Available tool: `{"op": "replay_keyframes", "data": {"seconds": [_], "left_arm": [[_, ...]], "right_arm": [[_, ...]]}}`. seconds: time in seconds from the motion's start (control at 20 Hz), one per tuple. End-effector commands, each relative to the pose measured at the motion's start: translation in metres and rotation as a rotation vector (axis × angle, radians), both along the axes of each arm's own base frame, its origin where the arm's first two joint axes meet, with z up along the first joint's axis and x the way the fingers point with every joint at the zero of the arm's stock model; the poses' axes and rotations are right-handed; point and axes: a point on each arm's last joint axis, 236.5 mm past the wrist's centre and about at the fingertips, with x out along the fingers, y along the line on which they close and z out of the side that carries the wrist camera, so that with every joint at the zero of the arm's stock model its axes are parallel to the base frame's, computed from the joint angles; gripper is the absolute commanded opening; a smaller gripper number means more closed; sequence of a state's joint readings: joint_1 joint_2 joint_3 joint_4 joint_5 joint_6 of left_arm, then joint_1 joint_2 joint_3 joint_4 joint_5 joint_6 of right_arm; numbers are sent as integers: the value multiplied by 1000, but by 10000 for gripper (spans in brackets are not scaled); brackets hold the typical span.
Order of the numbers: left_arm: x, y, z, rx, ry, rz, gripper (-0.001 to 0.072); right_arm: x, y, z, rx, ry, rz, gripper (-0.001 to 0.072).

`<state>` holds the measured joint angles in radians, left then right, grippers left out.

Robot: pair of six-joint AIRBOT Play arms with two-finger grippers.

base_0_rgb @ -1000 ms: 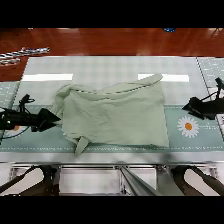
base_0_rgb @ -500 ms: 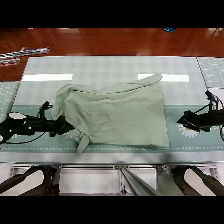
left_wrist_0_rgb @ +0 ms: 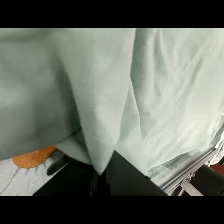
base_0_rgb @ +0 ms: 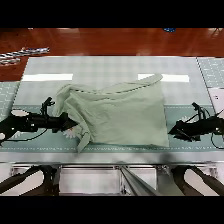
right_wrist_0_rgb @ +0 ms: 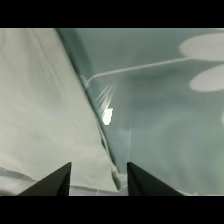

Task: Fold the shirts.

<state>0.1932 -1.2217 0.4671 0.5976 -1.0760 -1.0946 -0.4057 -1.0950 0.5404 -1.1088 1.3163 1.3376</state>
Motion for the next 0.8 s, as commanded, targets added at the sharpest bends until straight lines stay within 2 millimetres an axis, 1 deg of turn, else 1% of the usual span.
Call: {"op": "replay_keyframes", "data": {"seconds": [0.0, 0.1, 0.15, 0.2, 0.25, 0.3, 0.35, 0.4, 0.45, 0.5, 0.55, 0.6, 0.65, 0.7, 0.75], "left_arm": [[-1, -2, 2, -7, 0, -6, 19], [-1, -2, 2, -8, 0, -6, 19], [-1, -2, 2, -8, 0, -6, 19], [0, -2, 2, -9, 0, -5, 19], [1, -3, 3, -13, -1, -2, 19], [5, -2, 6, -17, -11, 6, 19], [13, -2, 13, -22, -34, 8, 19], [24, -1, 25, -34, -75, 5, 19], [40, -1, 48, -64, -128, 13, 19], [59, 0, 78, -104, -199, 22, 19], [81, 3, 120, -150, -317, 32, 19], [100, 8, 164, -187, -434, 46, 19], [116, 15, 215, -211, -558, 65, 19], [126, 21, 263, -223, -679, 76, 19], [129, 26, 313, -216, -794, 81, 19]], "right_arm": [[-11, 24, -15, 68, 83, 62, 406], [-2, 40, -23, 84, 75, 79, 406], [9, 50, -24, 97, 50, 76, 403], [22, 61, -20, 117, 10, 86, 336], [36, 72, -13, 138, -41, 108, 210], [50, 82, -1, 158, -103, 147, 54], [64, 91, 14, 178, -155, 192, 23], [77, 97, 33, 188, -198, 234, 23], [92, 101, 55, 188, -255, 269, 23], [112, 102, 85, 176, -345, 295, 23], [132, 101, 119, 155, -447, 300, 23], [152, 98, 163, 119, -575, 306, 23], [168, 93, 211, 72, -706, 304, 23], [177, 91, 259, 35, -833, 304, 23], [182, 88, 308, -8, -962, 295, 23]]}}
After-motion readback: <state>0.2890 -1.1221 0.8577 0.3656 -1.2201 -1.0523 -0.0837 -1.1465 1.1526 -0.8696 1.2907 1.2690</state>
